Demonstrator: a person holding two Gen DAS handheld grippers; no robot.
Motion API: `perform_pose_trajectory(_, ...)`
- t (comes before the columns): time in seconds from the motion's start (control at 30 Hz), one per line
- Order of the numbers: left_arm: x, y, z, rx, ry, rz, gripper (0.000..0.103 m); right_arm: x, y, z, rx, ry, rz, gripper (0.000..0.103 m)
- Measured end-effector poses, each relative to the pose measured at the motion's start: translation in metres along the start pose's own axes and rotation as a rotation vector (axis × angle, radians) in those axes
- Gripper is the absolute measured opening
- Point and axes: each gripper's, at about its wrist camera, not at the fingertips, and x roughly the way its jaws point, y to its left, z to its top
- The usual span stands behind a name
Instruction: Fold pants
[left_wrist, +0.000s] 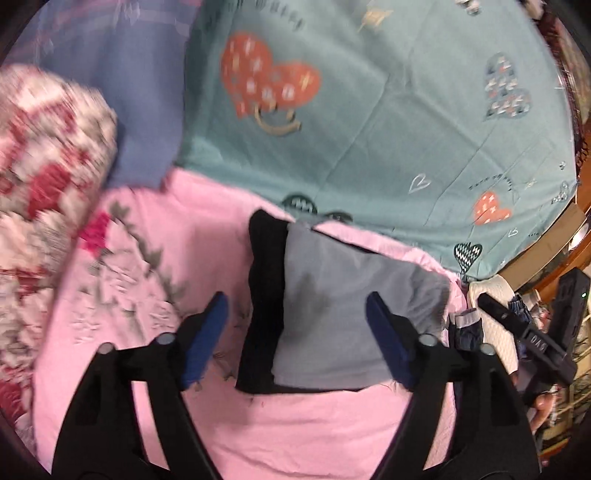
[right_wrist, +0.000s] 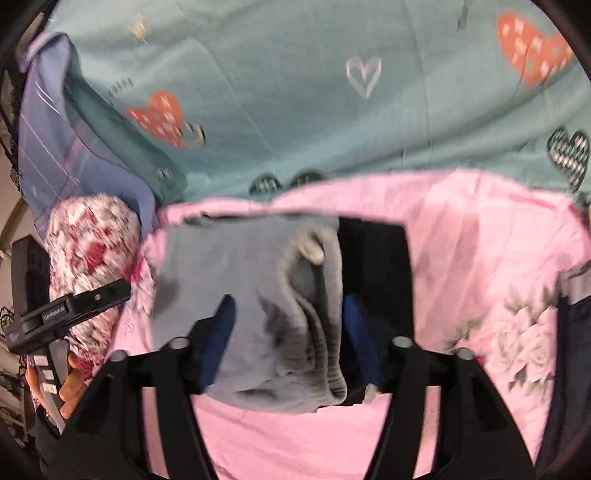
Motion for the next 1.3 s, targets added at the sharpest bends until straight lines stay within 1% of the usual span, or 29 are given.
perform_pose_trajectory(0.03,-0.018,-0.007,-0.006,0.01,-0.032,0.013,0.097,-0.022,0.006,0.002,-0.005,-0.057,-0.034,0.074)
perform_pose_trajectory(0.07,-0.04,-0.016,-0.018,0.023,-0.072,0.027,0.101,-0.039,0.008,0.001,-0.008,-0.097,-0.06,0.079)
perform_pose_trajectory(0.1,-0.054,-0.023,-0.029,0.035,-0.091,0.043,0.101,-0.058,0.011,-0.002,-0.01,-0.136,-0.079,0.086)
perform_pose_trajectory(0.17,-0.077,-0.036,-0.059,0.062,-0.097,0.067,0.101,-0.092,0.017,-0.013,-0.002,-0.198,-0.115,0.095)
perform_pose_trajectory(0.23,-0.089,-0.043,-0.092,0.074,-0.1,0.104,0.101,-0.121,0.023,-0.036,-0.005,-0.233,-0.16,0.097)
perform_pose_trajectory(0.27,-0.091,-0.046,-0.112,0.079,-0.105,0.133,0.101,-0.129,0.024,-0.047,-0.014,-0.238,-0.184,0.101)
perform_pose_trajectory(0.33,-0.092,-0.049,-0.145,0.092,-0.108,0.16,0.101,-0.144,0.027,-0.083,-0.056,-0.255,-0.264,0.102)
perform_pose_trajectory(0.4,-0.086,-0.047,-0.177,0.089,-0.138,0.164,0.101,-0.148,0.03,-0.126,-0.118,-0.268,-0.334,0.102)
perform_pose_trajectory(0.47,-0.077,-0.048,-0.199,0.117,-0.156,0.162,0.101,-0.146,0.025,-0.172,-0.168,-0.264,-0.373,0.102)
perform_pose_trajectory(0.53,-0.063,-0.049,-0.213,0.147,-0.141,0.175,0.101,-0.137,0.02,-0.207,-0.194,-0.256,-0.388,0.102)
perform_pose_trajectory(0.57,-0.055,-0.049,-0.219,0.158,-0.137,0.191,0.101,-0.131,0.016,-0.221,-0.197,-0.242,-0.382,0.102)
perform_pose_trajectory(0.63,-0.042,-0.049,-0.226,0.184,-0.132,0.226,0.101,-0.121,0.009,-0.235,-0.174,-0.228,-0.371,0.102)
perform_pose_trajectory(0.7,-0.035,-0.05,-0.234,0.205,-0.149,0.258,0.101,-0.119,-0.001,-0.243,-0.139,-0.245,-0.358,0.102)
perform_pose_trajectory(0.77,-0.027,-0.046,-0.24,0.21,-0.165,0.269,0.101,-0.119,-0.008,-0.247,-0.105,-0.28,-0.359,0.102)
perform_pose_trajectory(0.83,-0.017,-0.042,-0.244,0.211,-0.13,0.267,0.101,-0.118,-0.013,-0.251,-0.083,-0.31,-0.373,0.102)
perform_pose_trajectory(0.87,-0.01,-0.041,-0.247,0.217,-0.108,0.278,0.101,-0.117,-0.014,-0.254,-0.085,-0.313,-0.38,0.102)
perform_pose_trajectory(0.97,-0.003,-0.042,-0.251,0.245,-0.102,0.327,0.101,-0.114,-0.015,-0.259,-0.094,-0.307,-0.399,0.102)
perform_pose_trajectory(1.07,-0.006,-0.039,-0.251,0.229,-0.105,0.309,0.101,-0.113,-0.013,-0.261,-0.106,-0.294,-0.391,0.102)
perform_pose_trajectory(1.17,-0.002,-0.034,-0.25,0.192,-0.061,0.289,0.101,-0.115,-0.008,-0.264,-0.122,-0.301,-0.389,0.102)
perform_pose_trajectory(1.23,0.003,-0.031,-0.25,0.181,-0.036,0.3,0.101,-0.115,-0.006,-0.265,-0.138,-0.306,-0.399,0.102)
perform_pose_trajectory(1.3,0.004,-0.03,-0.251,0.183,-0.031,0.311,0.101,-0.114,-0.004,-0.266,-0.146,-0.303,-0.404,0.102)
